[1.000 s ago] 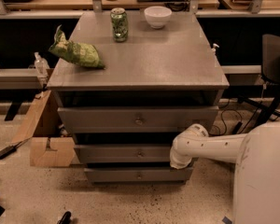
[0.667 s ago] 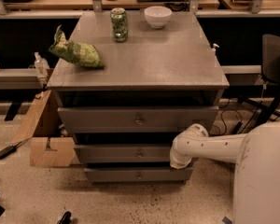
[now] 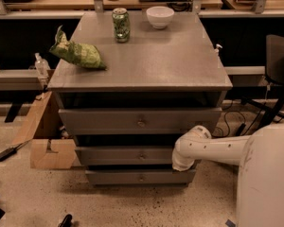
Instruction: Open middle drawer
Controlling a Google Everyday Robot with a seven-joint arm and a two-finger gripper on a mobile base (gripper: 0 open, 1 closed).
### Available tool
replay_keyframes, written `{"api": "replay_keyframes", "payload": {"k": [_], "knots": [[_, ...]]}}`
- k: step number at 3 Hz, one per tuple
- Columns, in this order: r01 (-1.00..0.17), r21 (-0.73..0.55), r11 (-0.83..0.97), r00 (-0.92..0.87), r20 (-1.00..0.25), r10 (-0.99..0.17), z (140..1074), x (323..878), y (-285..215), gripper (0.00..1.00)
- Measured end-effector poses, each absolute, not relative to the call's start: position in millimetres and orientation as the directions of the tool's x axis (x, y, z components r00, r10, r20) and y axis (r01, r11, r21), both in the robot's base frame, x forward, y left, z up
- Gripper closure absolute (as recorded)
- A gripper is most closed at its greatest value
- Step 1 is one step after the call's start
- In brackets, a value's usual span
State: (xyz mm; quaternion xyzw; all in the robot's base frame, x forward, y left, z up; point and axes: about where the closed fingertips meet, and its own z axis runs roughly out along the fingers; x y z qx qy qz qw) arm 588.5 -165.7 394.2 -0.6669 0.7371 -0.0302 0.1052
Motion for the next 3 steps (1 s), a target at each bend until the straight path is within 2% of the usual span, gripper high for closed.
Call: {"api": "replay_keyframes", "payload": {"k": [2, 3], "knots": [[-0.977, -0.185, 0.109, -0.088, -0.115, -0.989, 394.2, 588.5, -165.7, 0.35], [-0.977, -0.185, 0.109, -0.088, -0.115, -0.989, 394.2, 588.4, -165.7, 0.04]]}}
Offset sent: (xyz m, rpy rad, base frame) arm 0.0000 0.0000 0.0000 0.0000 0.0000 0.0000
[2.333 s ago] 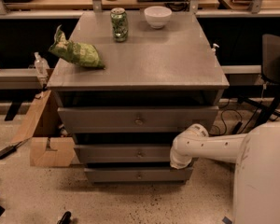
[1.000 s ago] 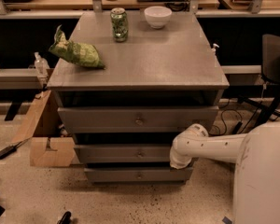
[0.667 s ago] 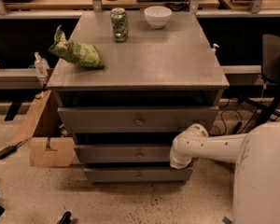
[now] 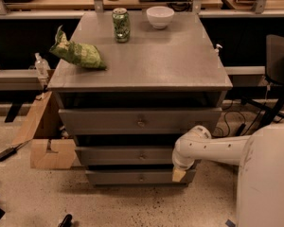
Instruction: Open middle drawer
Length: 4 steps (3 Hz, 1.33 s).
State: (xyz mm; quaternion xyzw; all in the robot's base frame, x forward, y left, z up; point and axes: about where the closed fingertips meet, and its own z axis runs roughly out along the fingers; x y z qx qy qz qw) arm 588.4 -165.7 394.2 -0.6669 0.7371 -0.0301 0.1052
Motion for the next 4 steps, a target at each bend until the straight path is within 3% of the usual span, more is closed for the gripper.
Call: {"api": "replay_keyframes", "payload": {"k": [2, 4], "knots": [[-0.978, -0.181, 0.106, -0.086, -0.112, -0.99, 395.1, 588.7, -166.3, 0.0], [-0.996, -0.08, 0.036, -0.033, -0.043, -0.999, 408.9, 584.2, -181.2, 0.0]]}}
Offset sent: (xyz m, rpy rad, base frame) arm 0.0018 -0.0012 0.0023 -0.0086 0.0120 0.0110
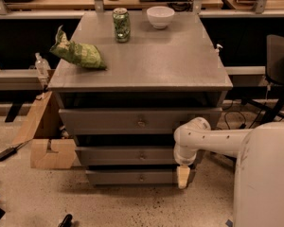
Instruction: Open middle drawer
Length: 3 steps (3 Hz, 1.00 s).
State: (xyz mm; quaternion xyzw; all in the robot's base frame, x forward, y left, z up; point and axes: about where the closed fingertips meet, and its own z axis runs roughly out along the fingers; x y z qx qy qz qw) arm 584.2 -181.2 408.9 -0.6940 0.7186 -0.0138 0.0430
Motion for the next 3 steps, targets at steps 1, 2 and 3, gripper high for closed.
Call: {"api": "replay_keyframes", "payload": {"k": [1, 2, 3], "knots": [[-0.992, -0.116, 0.048, -0.043, -0.047, -0.998, 407.0, 587.8, -176.1, 0.19], [-0.987, -0.145, 0.068, -0.061, -0.05, -0.997, 406.5, 581.7, -175.2, 0.42], [-0.986, -0.152, 0.073, -0.067, -0.043, -0.997, 410.6, 576.9, -176.5, 0.66]]}}
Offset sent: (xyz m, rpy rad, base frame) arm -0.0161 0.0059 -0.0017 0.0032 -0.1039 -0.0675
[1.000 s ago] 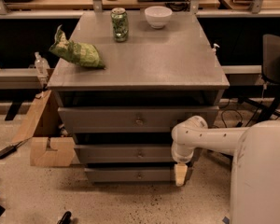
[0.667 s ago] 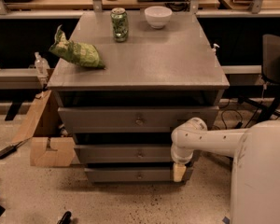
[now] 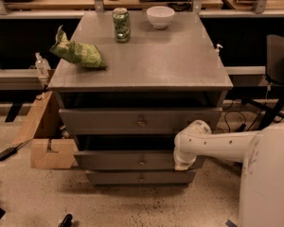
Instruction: Open middle drawer
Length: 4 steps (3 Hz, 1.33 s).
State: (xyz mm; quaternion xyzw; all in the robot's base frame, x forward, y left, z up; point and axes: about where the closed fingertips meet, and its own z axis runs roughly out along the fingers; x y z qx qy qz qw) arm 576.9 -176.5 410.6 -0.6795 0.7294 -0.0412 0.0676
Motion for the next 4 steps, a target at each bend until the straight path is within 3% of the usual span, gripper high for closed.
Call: {"api": "replay_keyframes", "payload": {"k": [1, 2, 4], "knots": [[-0.986, -0.152, 0.073, -0.067, -0.043, -0.997, 415.5, 576.9, -176.6, 0.89], [-0.986, -0.152, 0.073, -0.067, -0.043, -0.997, 417.9, 576.9, -176.6, 1.0], [-0.986, -0.152, 0.073, -0.067, -0.043, -0.997, 417.9, 576.9, -176.6, 1.0]]}}
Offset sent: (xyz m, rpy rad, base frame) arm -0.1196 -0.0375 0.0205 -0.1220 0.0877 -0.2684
